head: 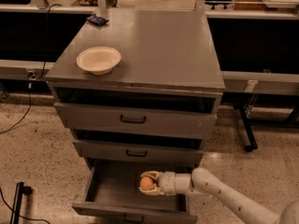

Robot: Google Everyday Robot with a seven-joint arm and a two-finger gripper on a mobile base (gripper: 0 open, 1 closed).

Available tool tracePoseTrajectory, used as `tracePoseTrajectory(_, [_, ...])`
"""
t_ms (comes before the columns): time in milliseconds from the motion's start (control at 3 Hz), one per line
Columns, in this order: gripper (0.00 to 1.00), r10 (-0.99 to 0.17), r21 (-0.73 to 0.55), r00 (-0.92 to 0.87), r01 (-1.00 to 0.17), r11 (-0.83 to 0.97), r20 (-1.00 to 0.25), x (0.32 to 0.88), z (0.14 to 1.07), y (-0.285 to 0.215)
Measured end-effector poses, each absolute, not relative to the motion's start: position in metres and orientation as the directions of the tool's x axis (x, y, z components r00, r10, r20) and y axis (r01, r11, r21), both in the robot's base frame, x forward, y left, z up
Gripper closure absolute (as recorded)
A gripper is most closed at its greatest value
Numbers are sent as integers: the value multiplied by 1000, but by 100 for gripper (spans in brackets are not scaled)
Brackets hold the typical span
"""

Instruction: Place orange into bottom drawer

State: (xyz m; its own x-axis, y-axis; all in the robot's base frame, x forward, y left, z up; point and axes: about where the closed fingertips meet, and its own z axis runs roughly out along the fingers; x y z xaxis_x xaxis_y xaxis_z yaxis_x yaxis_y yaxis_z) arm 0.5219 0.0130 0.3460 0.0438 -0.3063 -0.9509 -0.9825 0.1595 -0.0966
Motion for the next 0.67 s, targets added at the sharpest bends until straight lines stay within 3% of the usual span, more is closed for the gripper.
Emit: tracePoseTrajectory(667, [100,-320,-179,99,-956,233,-942,549,298,10])
